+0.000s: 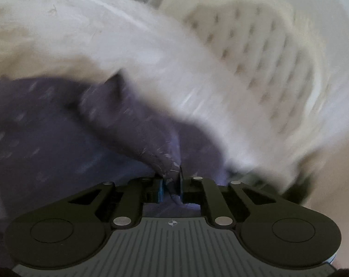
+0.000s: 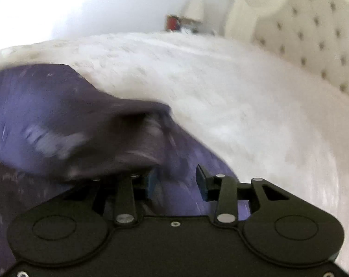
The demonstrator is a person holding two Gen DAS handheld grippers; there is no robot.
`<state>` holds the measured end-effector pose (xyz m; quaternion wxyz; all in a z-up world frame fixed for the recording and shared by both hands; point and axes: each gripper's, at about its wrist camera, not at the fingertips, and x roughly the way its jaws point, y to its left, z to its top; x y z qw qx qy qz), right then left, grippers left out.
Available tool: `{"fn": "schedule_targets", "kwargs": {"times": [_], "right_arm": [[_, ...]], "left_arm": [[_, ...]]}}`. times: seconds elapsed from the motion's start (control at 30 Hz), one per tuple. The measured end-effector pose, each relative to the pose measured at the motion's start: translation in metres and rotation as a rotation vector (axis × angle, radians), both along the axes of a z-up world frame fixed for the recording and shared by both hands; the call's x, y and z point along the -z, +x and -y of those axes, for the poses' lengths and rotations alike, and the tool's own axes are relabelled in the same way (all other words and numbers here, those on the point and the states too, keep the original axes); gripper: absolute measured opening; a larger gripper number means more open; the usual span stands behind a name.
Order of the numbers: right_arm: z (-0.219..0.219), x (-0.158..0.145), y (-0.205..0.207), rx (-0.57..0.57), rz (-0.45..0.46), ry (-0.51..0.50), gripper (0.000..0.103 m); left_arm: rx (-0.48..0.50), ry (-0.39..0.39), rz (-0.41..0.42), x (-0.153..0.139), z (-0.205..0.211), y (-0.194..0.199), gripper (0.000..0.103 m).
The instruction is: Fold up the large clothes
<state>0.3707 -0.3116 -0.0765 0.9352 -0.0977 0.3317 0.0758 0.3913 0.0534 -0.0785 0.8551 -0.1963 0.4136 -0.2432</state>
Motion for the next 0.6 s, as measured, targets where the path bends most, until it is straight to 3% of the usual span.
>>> {"fn": "schedule_targets", "kwargs": {"times": [0.07, 0.1, 0.17, 0.23, 0.27, 0.33, 0.43, 0.5, 0.53, 0.6], "right_arm": [[0.011, 0.006, -0.013, 0.037, -0.040, 0.003, 0.048], [0.017, 0.007, -0.020, 0.062, -0.051, 0.019, 0.048], [0.029, 0.003, -0.036, 0.120, -0.044, 0.102, 0.048], [0.040, -0.004, -0.052, 0.172, -0.030, 0.242, 0.048], [0.043, -0.008, -0.055, 0.183, -0.025, 0.313, 0.052], [0.048, -0.013, -0.065, 0.192, -0.016, 0.481, 0.074], [0.045, -0.013, -0.075, 0.174, -0.015, 0.677, 0.080], [0.037, -0.015, -0.074, 0.162, -0.018, 0.746, 0.082], [0.032, -0.014, -0.072, 0.153, -0.025, 0.769, 0.088], [0.023, -0.010, -0.066, 0.149, -0.041, 0.792, 0.090]], "left_arm": [[0.030, 0.153, 0.014, 0.028, 0.008, -0.012, 0.023], [0.046, 0.190, 0.011, 0.041, 0.010, -0.016, 0.025], [0.055, 0.193, 0.067, 0.050, 0.008, -0.026, 0.026], [0.079, 0.223, 0.105, 0.046, 0.009, -0.031, 0.035], [0.091, 0.233, 0.121, 0.043, 0.009, -0.034, 0.038], [0.103, 0.230, 0.167, 0.033, 0.008, -0.040, 0.044], [0.080, 0.236, 0.255, 0.015, 0.002, -0.046, 0.051], [0.047, 0.224, 0.302, 0.005, -0.004, -0.044, 0.061], [0.031, 0.216, 0.311, 0.001, -0.006, -0.041, 0.068], [-0.004, 0.206, 0.287, 0.000, -0.008, -0.027, 0.069]]}}
